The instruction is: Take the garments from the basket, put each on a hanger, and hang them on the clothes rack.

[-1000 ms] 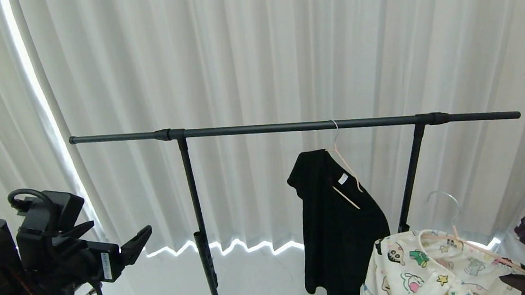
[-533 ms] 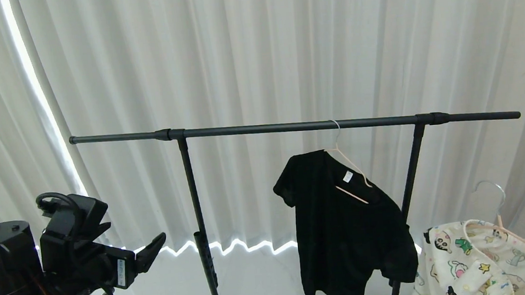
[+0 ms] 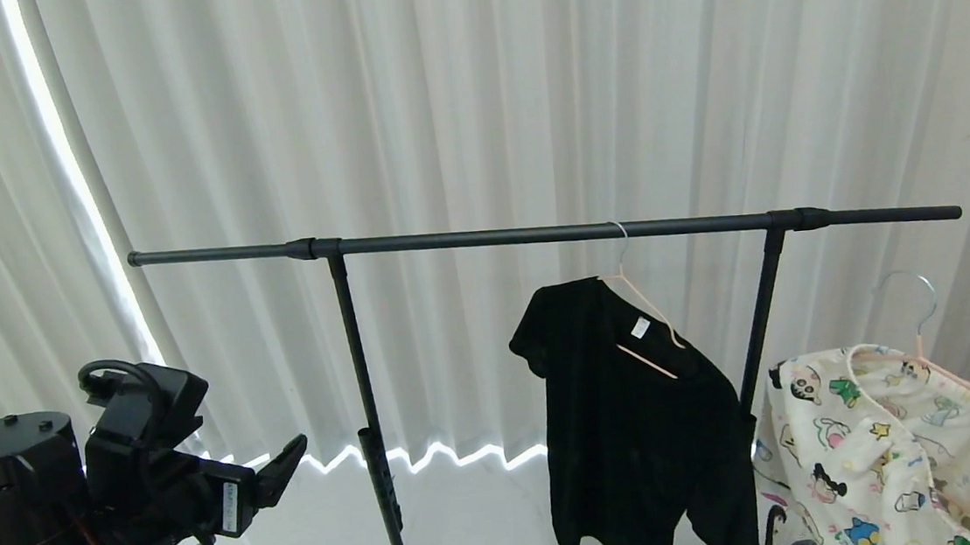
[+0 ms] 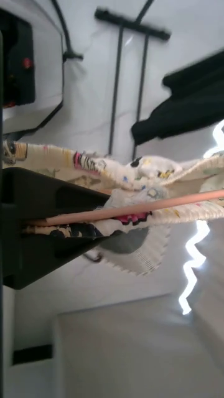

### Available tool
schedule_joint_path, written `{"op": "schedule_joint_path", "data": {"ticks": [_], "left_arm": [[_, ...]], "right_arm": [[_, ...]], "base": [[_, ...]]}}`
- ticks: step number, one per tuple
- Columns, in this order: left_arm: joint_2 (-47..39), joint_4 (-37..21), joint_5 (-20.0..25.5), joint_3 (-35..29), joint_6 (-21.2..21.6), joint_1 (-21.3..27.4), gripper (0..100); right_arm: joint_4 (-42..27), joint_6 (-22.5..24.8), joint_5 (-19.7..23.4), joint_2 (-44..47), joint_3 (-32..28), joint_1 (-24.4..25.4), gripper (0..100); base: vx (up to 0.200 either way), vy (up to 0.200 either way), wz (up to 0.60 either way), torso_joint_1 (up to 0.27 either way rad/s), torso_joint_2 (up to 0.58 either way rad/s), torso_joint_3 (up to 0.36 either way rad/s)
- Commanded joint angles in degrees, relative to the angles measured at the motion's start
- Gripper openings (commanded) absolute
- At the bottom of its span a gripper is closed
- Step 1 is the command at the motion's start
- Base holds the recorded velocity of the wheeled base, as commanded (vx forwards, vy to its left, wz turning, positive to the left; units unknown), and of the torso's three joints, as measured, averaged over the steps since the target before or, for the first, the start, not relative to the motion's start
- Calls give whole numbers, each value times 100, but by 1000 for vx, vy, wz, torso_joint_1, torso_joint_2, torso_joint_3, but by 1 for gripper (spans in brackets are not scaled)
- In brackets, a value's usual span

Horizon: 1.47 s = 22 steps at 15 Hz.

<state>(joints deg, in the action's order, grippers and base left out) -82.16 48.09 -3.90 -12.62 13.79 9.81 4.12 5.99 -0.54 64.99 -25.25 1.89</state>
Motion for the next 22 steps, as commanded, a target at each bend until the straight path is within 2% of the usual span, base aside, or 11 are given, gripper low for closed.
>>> {"op": "schedule_joint_path", "data": {"ticks": [1, 8, 19, 22], "left_arm": [[25, 7, -5, -4, 1, 3, 100], [95, 16, -5, -4, 1, -6, 100], [306, 34, -41, -101, -8, -32, 100], [306, 34, -32, -92, -8, -23, 100]], "right_arm": [[10, -1, 45, 155, -288, 57, 0], [423, -10, 194, 392, -745, 400, 0], [397, -1, 124, 445, -815, 400, 0], [405, -1, 124, 489, -824, 400, 0]], "base": [[0, 0, 0, 0, 0, 0], [0, 0, 0, 0, 0, 0], [0, 0, 0, 0, 0, 0], [200, 0, 0, -1, -6, 2]]}}
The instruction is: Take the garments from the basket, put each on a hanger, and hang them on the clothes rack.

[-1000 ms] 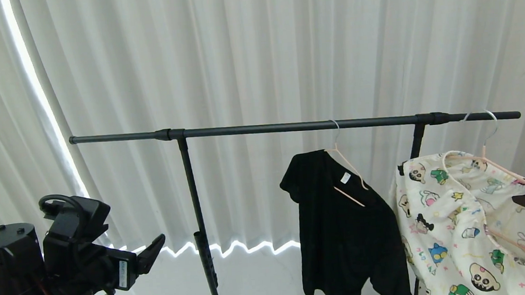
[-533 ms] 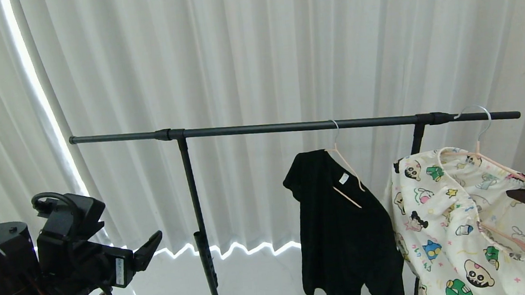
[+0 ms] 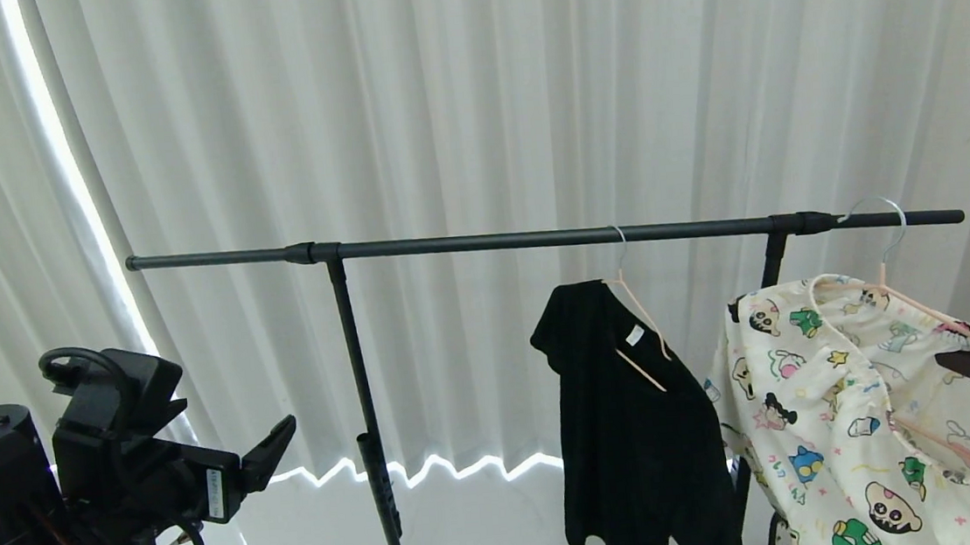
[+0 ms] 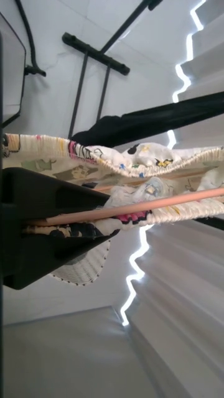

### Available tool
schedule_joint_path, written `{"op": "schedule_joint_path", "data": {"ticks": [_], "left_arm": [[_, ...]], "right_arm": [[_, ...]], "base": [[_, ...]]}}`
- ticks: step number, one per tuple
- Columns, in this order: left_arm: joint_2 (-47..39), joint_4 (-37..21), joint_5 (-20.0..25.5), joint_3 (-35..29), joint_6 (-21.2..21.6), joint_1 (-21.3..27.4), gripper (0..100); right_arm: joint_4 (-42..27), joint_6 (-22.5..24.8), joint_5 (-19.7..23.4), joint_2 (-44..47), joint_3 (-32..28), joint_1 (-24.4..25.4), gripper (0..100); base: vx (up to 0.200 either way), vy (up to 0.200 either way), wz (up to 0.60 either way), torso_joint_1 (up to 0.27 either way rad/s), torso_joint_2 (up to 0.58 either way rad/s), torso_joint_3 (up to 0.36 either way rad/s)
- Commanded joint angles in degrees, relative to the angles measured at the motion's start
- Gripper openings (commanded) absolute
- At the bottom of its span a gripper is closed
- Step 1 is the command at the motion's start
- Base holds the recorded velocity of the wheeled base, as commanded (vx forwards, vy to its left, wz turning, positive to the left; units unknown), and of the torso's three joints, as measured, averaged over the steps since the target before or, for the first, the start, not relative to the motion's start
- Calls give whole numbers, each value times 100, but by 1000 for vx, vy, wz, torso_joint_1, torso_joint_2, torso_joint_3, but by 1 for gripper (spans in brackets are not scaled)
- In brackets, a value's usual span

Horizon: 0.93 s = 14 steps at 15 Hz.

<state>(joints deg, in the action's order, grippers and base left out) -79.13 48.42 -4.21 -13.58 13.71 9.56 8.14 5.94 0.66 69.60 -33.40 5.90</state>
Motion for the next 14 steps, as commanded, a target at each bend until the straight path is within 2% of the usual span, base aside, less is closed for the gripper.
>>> {"op": "schedule_joint_path", "data": {"ticks": [1, 13, 14], "left_arm": [[3, 1, -1, 5, 0, 11, 100], [-6, -8, -1, 22, 8, 248, 100], [-6, 1, -10, 66, 26, 248, 100]], "right_arm": [[12, 4, 4, 45, -17, -1, 0], [21, -14, 40, 133, 18, -1, 0], [21, -14, 40, 195, 18, 8, 0]], "base": [[200, 0, 0, -17, -2, 12], [200, 0, 0, 4, 3, 2], [0, 0, 0, 0, 0, 0]]}}
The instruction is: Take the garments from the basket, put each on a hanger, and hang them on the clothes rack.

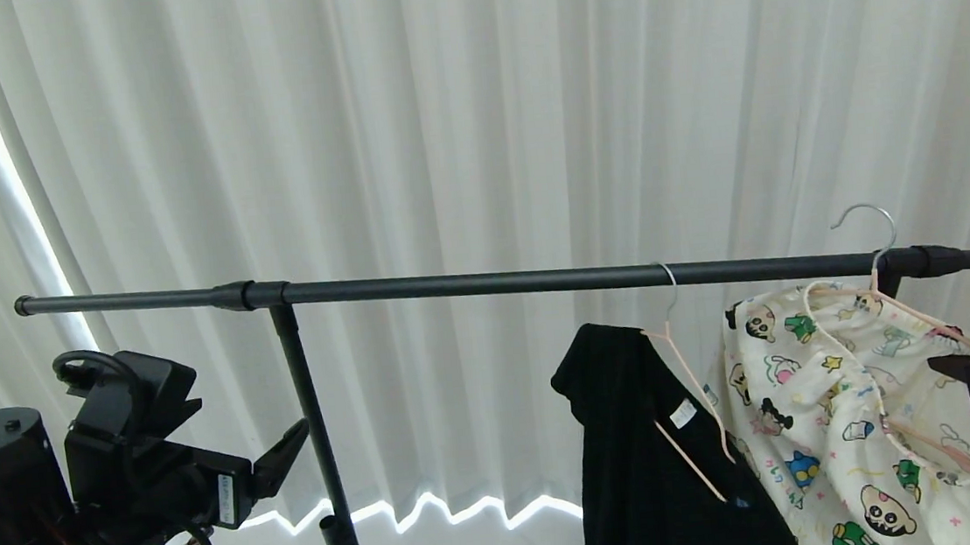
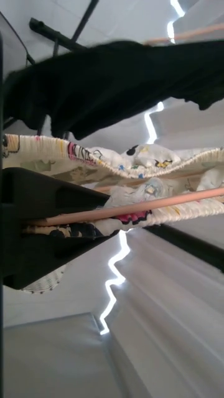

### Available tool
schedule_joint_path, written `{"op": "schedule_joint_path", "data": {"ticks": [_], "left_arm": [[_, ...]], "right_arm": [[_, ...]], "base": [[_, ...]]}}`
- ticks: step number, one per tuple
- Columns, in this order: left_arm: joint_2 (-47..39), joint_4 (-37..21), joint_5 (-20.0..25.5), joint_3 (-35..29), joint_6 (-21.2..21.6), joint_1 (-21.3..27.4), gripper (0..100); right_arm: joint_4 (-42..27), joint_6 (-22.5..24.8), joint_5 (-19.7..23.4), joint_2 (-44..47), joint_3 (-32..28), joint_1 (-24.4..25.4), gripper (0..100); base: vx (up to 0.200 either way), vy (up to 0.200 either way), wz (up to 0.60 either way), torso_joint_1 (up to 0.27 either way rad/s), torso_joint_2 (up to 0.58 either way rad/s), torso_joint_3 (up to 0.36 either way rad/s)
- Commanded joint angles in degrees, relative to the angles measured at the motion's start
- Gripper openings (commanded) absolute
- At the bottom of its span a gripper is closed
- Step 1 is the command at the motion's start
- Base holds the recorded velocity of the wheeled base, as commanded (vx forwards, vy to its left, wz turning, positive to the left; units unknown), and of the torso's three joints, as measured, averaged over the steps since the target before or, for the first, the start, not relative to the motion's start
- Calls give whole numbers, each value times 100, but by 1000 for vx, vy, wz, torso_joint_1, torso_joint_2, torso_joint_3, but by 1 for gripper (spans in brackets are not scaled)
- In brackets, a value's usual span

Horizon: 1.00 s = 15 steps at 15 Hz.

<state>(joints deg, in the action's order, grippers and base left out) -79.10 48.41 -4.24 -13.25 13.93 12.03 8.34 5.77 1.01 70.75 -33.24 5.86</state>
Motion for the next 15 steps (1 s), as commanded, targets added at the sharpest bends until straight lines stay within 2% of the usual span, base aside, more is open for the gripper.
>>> {"op": "schedule_joint_path", "data": {"ticks": [1, 9, 15], "left_arm": [[-8, 2, -6, 68, 92, 1, 100], [-26, -7, 2, 86, 233, 89, 100], [-26, -7, 2, 147, 233, 89, 100]], "right_arm": [[1, 3, 4, 140, 2, 29, 0], [458, -5, -13, 1116, 81, 99, 0], [458, -5, -13, 1125, 143, 161, 0]], "base": [[0, 0, 0, 0, 0, 0], [0, 0, 0, 0, 0, 0], [0, 0, 0, 0, 0, 0]]}}
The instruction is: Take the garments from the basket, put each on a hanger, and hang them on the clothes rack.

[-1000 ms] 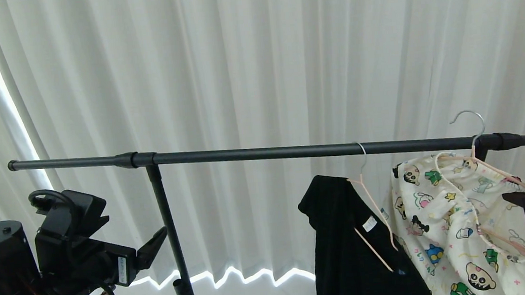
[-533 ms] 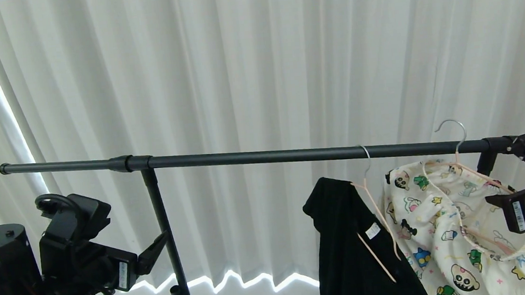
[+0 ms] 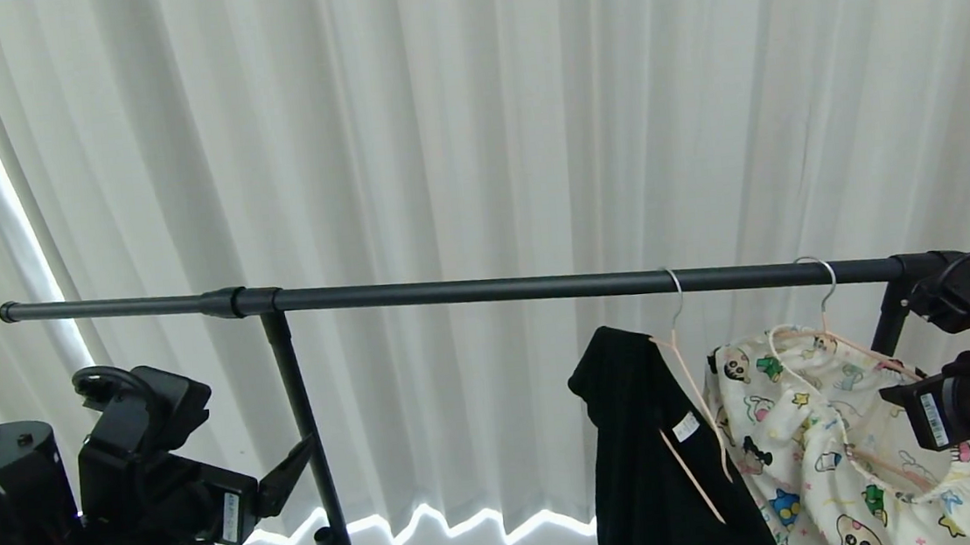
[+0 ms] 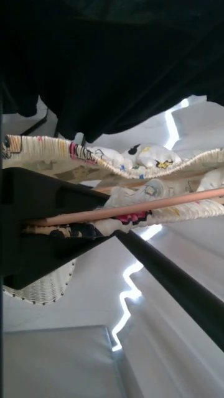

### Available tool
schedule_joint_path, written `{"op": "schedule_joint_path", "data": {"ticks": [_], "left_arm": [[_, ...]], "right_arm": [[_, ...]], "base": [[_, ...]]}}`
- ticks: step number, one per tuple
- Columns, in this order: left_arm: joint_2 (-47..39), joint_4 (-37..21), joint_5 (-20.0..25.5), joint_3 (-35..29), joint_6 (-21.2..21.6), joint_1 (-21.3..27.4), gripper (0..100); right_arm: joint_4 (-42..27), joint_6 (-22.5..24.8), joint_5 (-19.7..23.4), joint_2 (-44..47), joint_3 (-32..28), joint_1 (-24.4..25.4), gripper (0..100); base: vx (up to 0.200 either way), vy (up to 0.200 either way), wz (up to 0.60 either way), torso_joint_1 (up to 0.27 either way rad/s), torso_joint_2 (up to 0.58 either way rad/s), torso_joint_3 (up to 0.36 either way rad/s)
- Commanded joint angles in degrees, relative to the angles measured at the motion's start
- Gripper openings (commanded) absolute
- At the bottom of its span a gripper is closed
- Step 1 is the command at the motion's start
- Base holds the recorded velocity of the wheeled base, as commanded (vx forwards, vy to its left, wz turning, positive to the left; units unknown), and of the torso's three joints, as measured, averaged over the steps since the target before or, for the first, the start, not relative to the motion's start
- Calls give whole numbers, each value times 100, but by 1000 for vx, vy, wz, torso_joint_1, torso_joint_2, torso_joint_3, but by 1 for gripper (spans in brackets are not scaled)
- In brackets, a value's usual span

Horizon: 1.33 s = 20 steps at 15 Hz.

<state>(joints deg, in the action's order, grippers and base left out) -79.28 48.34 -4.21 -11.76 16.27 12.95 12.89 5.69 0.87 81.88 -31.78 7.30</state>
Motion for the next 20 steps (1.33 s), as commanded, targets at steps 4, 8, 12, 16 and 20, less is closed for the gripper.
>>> {"op": "schedule_joint_path", "data": {"ticks": [4, 8, 12, 16, 20], "left_arm": [[-27, 0, -10, -1, -1, -3, 100], [-27, 9, -10, -1, -1, -3, 100], [-27, 9, -212, -1, -10, -11, 100], [17, 9, -221, 16, -10, -11, 100], [132, 9, -221, 183, -10, -47, 100]], "right_arm": [[-5, -7, 19, -243, 49, 131, 100], [504, -51, 19, -1034, 453, 131, 100], [531, 46, -192, -1693, 559, 78, 100], [487, 635, -684, -1614, 577, -379, 100], [540, 1435, -728, -1561, 629, -976, 100]], "base": [[0, 0, 0, 0, 0, 0], [0, 0, 0, 0, 0, 0], [-100, 0, 0, 4, 1, -1], [-200, 0, 0, 0, 2, 2], [-200, 0, 0, 0, 4, 1]]}}
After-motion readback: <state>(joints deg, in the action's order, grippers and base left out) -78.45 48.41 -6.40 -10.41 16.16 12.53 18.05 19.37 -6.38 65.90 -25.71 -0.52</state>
